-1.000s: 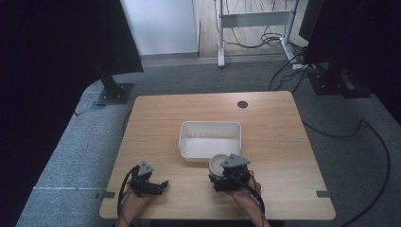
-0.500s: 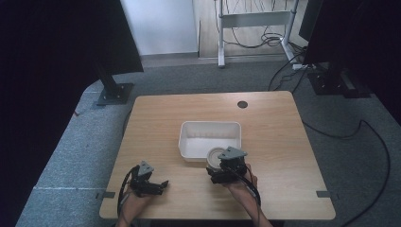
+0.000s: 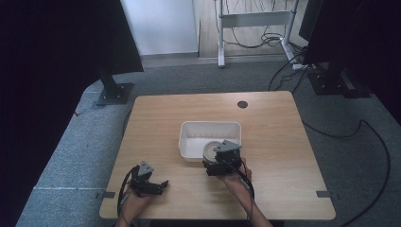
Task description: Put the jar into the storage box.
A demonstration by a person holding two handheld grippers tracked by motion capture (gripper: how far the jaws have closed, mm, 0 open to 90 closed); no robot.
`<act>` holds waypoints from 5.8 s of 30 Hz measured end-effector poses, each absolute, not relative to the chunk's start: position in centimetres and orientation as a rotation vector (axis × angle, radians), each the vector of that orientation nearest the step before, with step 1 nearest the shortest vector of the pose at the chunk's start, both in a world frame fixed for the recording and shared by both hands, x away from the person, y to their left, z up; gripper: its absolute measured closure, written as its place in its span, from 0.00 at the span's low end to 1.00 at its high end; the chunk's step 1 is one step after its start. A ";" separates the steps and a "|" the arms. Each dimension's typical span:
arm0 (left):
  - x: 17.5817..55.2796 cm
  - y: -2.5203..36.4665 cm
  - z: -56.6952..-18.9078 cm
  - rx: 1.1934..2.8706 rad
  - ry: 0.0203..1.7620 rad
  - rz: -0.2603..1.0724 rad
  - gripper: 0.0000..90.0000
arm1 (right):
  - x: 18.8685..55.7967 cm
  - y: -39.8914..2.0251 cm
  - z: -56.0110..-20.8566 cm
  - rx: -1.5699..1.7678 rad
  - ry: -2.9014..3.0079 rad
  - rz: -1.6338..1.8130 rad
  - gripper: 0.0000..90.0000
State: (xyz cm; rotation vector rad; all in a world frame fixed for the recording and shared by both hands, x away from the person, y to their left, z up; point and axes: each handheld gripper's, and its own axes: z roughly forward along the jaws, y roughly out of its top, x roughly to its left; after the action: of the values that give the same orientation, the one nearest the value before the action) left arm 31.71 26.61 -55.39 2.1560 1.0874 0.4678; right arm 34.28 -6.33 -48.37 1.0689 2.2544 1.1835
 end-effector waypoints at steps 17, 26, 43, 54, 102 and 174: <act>31.7 26.6 -55.4 2.157 1.086 0.469 0.00 | 36.3 -5.6 -48.5 1.098 2.233 1.174 0.10; 31.7 26.6 -55.4 2.158 1.083 0.468 0.00 | 37.3 -5.1 -48.5 1.110 2.219 1.170 0.10; 31.7 26.6 -55.4 2.158 1.084 0.466 0.00 | 39.2 -4.3 -48.9 1.136 2.195 1.143 0.10; 31.7 26.6 -55.4 2.157 1.084 0.466 0.00 | 40.3 -3.7 -50.2 1.161 2.171 1.099 0.10; 31.7 26.6 -55.4 2.158 1.084 0.466 0.00 | 41.1 -4.2 -52.1 1.225 2.201 1.097 0.00; 31.7 26.6 -55.4 2.157 1.084 0.467 0.00 | 35.8 -9.6 -49.8 1.048 2.206 1.156 0.06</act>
State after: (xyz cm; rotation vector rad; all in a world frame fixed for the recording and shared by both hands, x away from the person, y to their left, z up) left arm 31.73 26.62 -55.40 2.1569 1.0839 0.4665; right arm 35.77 -9.55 -49.76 1.0476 2.2063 1.1560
